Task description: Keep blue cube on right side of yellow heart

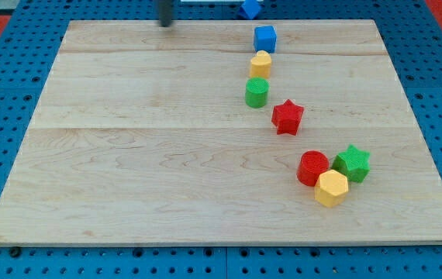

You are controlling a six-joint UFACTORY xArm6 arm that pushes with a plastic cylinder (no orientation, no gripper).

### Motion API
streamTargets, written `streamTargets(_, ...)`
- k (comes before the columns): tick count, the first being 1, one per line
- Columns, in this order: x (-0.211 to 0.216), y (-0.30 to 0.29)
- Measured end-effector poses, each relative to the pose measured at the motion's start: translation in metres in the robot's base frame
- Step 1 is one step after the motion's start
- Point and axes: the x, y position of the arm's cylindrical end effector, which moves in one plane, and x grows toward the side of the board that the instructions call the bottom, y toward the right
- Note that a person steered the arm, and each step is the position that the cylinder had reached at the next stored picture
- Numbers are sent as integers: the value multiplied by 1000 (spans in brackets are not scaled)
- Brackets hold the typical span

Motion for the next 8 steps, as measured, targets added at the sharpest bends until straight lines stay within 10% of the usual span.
streamTargets(1,0,-31)
streamTargets(4,0,242)
streamTargets(7,72,226)
streamTargets(8,21,227)
